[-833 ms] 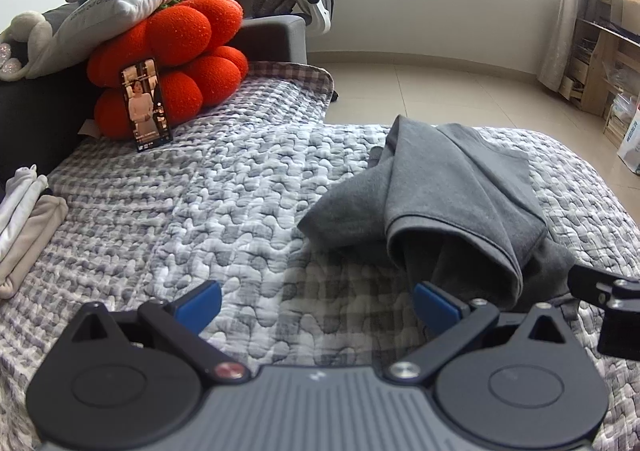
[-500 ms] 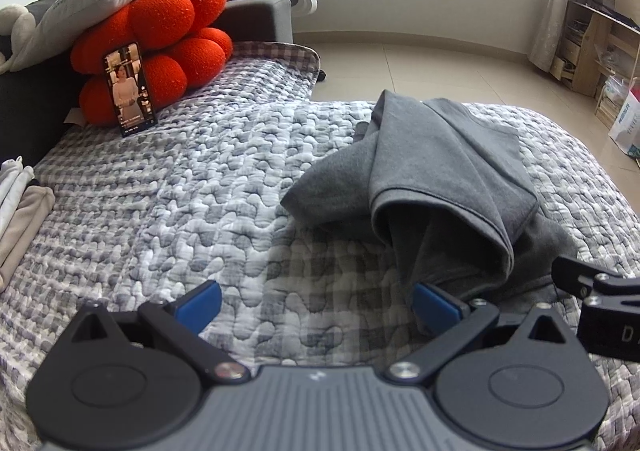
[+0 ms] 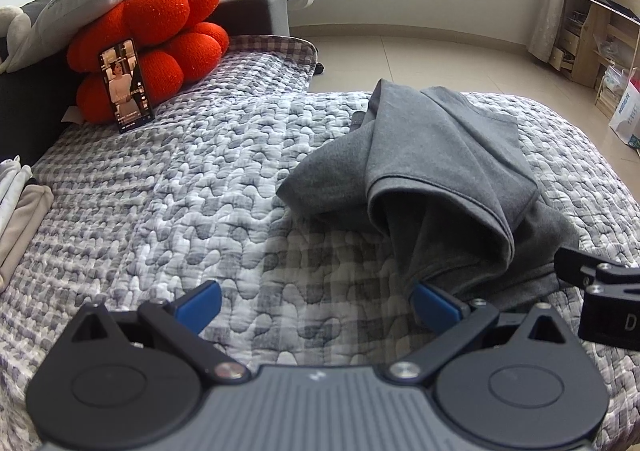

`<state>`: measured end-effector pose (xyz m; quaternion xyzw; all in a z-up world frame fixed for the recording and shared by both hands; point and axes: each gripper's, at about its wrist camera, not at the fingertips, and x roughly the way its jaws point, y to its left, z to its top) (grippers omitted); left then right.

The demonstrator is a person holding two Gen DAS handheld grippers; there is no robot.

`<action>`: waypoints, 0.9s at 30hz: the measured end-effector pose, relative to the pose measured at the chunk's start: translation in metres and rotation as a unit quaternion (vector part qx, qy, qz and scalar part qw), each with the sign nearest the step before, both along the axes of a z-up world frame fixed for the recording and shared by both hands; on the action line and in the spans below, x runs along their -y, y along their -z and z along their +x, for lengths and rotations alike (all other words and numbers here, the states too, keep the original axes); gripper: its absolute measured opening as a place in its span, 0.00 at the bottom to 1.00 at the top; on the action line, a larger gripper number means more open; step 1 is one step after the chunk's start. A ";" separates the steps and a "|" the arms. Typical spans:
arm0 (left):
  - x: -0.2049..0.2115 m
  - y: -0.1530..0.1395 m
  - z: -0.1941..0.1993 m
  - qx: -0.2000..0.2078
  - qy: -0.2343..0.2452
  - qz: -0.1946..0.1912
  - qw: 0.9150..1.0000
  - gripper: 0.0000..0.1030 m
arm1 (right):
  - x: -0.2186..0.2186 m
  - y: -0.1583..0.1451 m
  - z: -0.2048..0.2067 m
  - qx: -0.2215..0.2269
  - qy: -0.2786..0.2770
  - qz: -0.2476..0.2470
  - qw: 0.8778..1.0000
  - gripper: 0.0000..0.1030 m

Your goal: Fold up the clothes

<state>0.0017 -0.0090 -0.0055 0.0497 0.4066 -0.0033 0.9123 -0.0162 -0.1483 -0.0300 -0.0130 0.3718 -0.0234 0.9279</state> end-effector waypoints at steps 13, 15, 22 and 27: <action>0.000 -0.001 0.000 0.000 -0.002 -0.002 1.000 1.00 | 0.003 0.000 -0.002 -0.005 0.005 0.000 1.000 1.00; 0.000 -0.001 -0.001 -0.001 -0.003 -0.002 1.000 1.00 | 0.003 0.000 -0.002 -0.005 0.006 0.001 1.000 1.00; 0.000 0.000 0.000 -0.002 -0.003 0.001 1.000 1.00 | 0.001 0.000 -0.002 -0.005 0.002 -0.001 1.000 1.00; 0.000 0.001 0.000 -0.004 -0.002 0.001 1.000 1.00 | 0.000 0.000 -0.003 -0.003 -0.003 -0.006 1.000 1.00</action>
